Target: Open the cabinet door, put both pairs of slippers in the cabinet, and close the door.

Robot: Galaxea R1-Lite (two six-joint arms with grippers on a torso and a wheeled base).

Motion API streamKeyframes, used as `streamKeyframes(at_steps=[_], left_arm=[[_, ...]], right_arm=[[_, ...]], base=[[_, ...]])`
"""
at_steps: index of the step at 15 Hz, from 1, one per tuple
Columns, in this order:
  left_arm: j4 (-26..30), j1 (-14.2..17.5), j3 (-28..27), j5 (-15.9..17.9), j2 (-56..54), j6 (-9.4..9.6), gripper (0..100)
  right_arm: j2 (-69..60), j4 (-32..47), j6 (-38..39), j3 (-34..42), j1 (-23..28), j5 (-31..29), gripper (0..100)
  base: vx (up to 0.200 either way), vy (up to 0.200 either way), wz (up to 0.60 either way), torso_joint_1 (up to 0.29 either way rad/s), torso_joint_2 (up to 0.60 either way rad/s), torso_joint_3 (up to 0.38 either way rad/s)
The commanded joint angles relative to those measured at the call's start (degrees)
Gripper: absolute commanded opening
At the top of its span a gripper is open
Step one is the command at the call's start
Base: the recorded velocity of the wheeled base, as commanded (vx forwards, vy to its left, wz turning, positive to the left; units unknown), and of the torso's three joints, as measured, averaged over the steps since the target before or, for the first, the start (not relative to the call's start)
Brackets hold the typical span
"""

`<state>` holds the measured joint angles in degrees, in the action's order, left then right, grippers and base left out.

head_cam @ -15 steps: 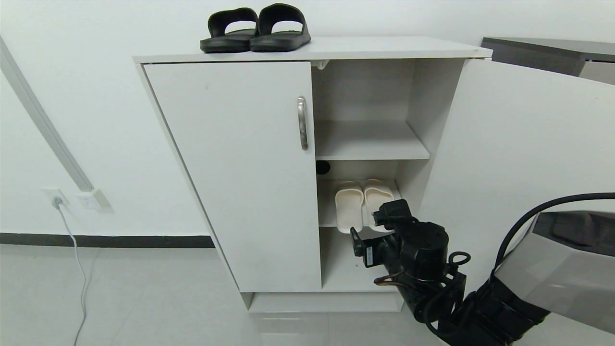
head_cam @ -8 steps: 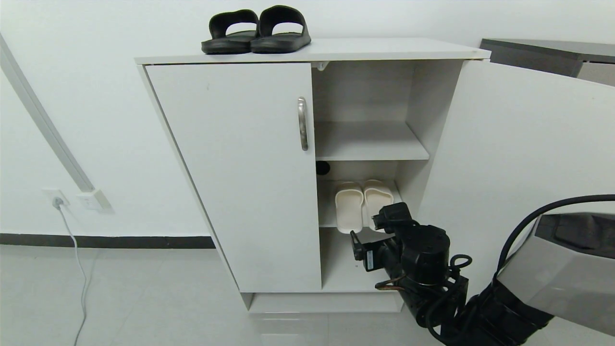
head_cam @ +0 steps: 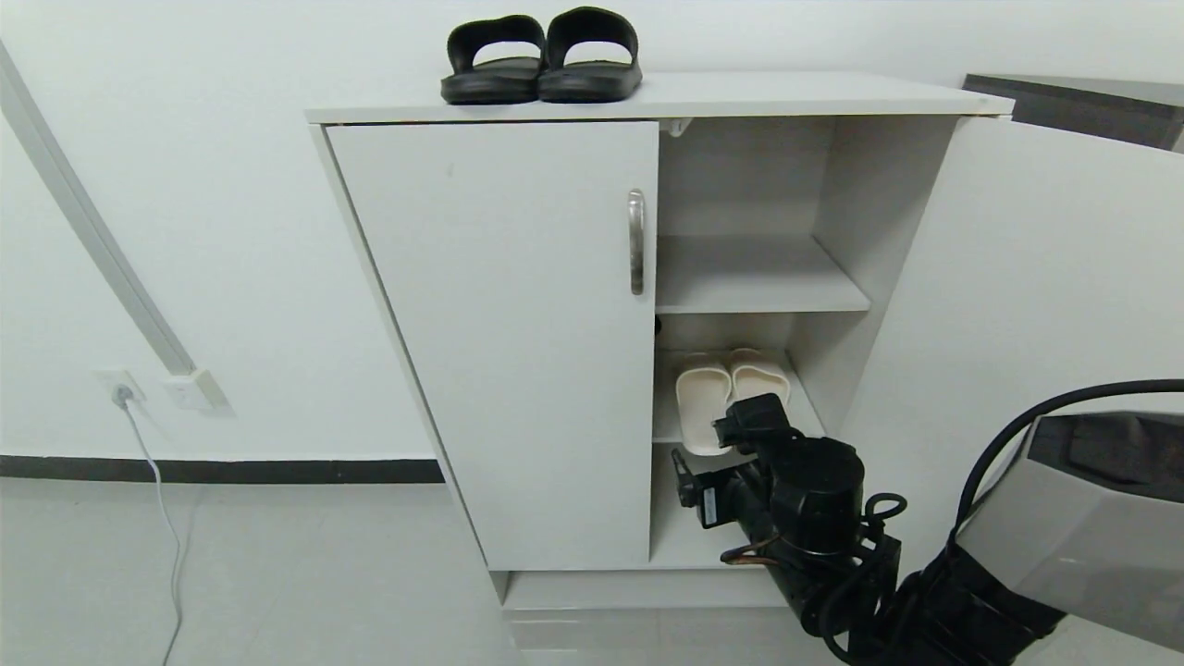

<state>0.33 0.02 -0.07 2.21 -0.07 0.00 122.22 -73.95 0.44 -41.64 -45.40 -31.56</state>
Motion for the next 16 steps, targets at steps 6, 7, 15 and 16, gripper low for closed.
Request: streamKeyframes(at_steps=[6, 7, 15, 16], left_arm=[[0.0, 0.2, 0.0, 0.0, 0.1, 0.0, 0], [0.0, 0.2, 0.0, 0.0, 0.1, -0.09, 0], [0.0, 0.1, 0.0, 0.0, 0.1, -0.09, 0], [0.0, 0.1, 0.0, 0.0, 0.1, -0.09, 0]], right_arm=[[0.0, -0.1, 0.0, 0.2, -0.1, 0.1, 100], [0.0, -0.1, 0.0, 0.2, -0.2, 0.1, 100], [0.0, -0.3, 0.1, 0.5, -0.1, 0.3, 100], [0.0, -0.3, 0.0, 0.7, -0.1, 0.3, 100]], base=[[0.0, 0.2, 0.0, 0.001, 0.0, 0.003], [0.0, 0.2, 0.0, 0.002, 0.0, 0.002], [0.0, 0.075, 0.0, 0.001, 0.0, 0.0], [0.0, 0.0, 0.0, 0.0, 0.0, 0.0]])
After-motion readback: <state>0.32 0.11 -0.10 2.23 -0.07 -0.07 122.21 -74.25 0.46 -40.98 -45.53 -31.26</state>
